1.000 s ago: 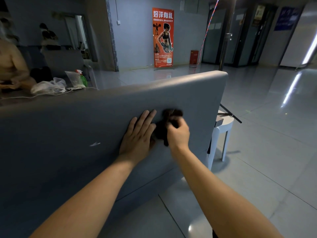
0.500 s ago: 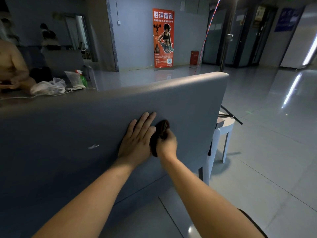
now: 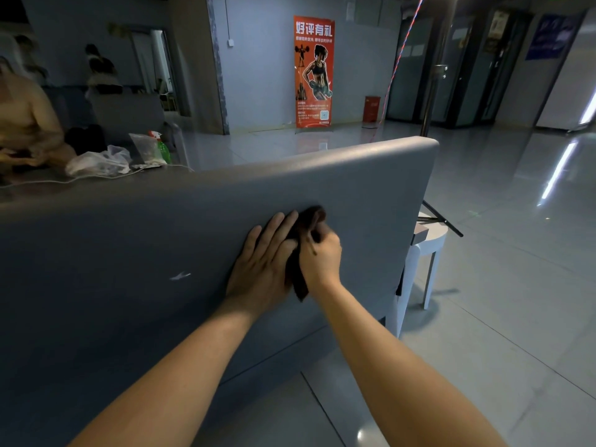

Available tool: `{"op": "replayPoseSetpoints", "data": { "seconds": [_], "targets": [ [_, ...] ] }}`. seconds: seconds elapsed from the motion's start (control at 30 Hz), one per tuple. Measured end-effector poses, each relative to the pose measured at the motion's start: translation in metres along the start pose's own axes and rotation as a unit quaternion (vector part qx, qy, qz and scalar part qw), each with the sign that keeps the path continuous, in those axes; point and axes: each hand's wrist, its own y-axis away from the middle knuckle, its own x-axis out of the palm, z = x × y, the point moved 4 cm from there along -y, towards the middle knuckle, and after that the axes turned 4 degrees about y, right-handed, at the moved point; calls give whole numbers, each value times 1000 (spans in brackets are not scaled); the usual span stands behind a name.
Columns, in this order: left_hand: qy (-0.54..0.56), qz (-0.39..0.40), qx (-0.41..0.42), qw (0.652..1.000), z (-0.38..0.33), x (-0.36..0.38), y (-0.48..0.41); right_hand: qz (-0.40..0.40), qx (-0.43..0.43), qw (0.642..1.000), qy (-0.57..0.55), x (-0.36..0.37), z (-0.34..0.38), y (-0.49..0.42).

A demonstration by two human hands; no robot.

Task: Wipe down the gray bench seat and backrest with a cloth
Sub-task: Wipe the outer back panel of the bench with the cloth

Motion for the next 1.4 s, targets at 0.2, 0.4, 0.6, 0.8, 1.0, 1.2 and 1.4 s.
{"op": "replayPoseSetpoints", "data": {
  "seconds": [0.2, 0.4, 0.6, 0.8, 1.0, 1.2, 1.4],
  "targets": [
    [16, -10, -5, 1000, 1, 2, 1, 92, 124, 986, 66, 5, -40, 12],
    [-39, 23, 9, 999, 4, 4, 1, -2, 37, 999, 15, -23, -7, -3],
    [-72, 12, 4, 997, 3, 9, 1, -51, -50, 997, 19, -27, 37, -34],
    [-47, 29, -21, 998, -6, 0, 2, 49, 185, 981, -37, -17, -39, 1],
    [-83, -12, -43, 996, -25, 9, -18, -115, -57, 988, -87, -51, 27, -46],
    [-184, -52, -18, 981, -18, 38, -13, -175, -49, 979, -89, -47, 49, -73],
    [-168, -60, -12, 984, -21, 42, -13, -143, 152, 959, -191, -21, -52, -45]
  ]
}}
